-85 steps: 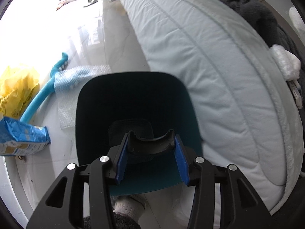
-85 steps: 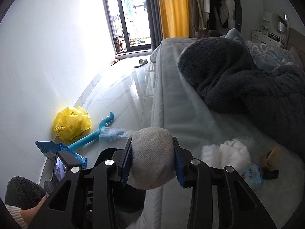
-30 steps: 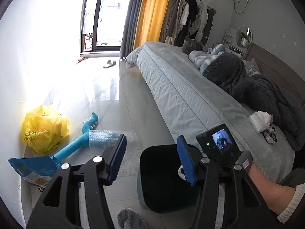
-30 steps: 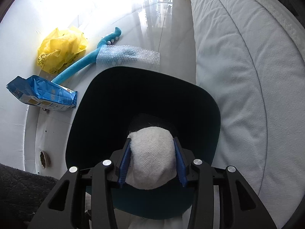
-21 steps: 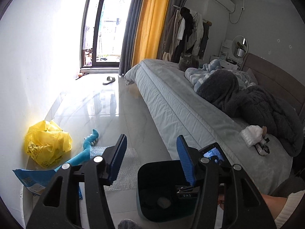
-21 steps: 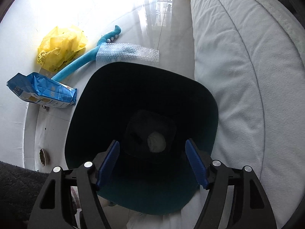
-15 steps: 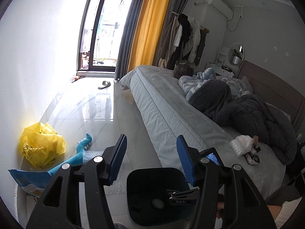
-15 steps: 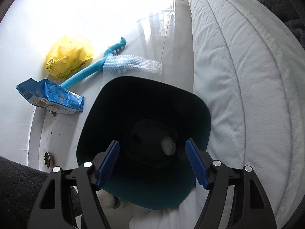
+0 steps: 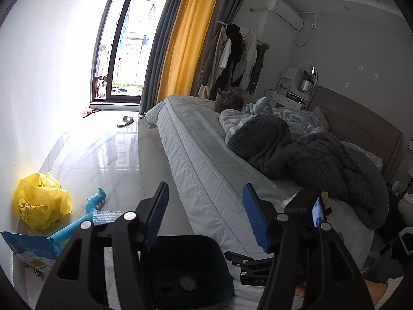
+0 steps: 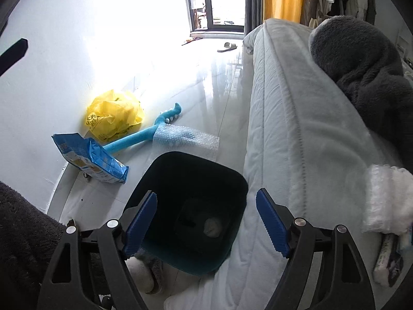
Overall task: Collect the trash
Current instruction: 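Move the right tool back to the bed and grasp another white tissue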
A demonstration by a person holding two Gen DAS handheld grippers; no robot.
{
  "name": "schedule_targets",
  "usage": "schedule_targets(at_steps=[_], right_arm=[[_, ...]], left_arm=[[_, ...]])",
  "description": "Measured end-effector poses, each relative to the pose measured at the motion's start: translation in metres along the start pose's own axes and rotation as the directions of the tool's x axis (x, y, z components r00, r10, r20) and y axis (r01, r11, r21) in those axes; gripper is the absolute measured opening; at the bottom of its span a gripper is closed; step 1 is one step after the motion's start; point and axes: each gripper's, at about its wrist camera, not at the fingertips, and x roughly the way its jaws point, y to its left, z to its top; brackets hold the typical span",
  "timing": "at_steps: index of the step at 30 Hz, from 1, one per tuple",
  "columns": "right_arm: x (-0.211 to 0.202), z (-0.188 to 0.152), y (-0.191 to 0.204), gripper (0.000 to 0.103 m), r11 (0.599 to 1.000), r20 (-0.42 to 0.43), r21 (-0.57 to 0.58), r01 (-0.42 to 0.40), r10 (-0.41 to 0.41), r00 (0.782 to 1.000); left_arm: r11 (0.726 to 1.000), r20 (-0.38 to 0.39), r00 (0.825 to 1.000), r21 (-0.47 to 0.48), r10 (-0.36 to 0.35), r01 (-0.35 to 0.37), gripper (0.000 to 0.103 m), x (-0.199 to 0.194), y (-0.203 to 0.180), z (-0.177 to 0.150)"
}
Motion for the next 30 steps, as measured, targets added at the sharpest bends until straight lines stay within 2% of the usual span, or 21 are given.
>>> schedule_targets(at_steps=[9,17,22,26,30], right_arm=[[-0.047,-0.011,-0.037,0.081,0.998,0.1,0.045,0.037,-0.041,0.994],[-0.082,-0.017,-0.078,0.083,0.991,0.176,0.115,0.063,-0.083,0.981],[-0.096,-0.022,-0.103,0.084,0.985,0.21,0.148,0.088,-0.118,0.971],[-0.105,-0.027,-0.125,0.084,0.979,0.229,0.165,0.121,-0.158,0.96],[-0.11,-0.031,-0.146,0.084,0.968,0.245,0.217,0.123,-0.176,0.953]], left_arm=[[0.998,-0.016,0.999,0.041,-0.039,0.04,0.065,0.014,-0.038,-0.006],[0.993,-0.059,0.994,0.076,-0.089,0.094,0.066,0.032,-0.071,-0.012],[0.979,-0.064,0.99,0.155,-0.124,0.133,0.071,0.043,-0.096,-0.009],[0.965,-0.102,0.983,0.198,-0.155,0.173,0.071,0.057,-0.108,-0.019],[0.966,-0.151,0.97,0.147,-0.192,0.214,0.071,0.081,-0.106,-0.028]])
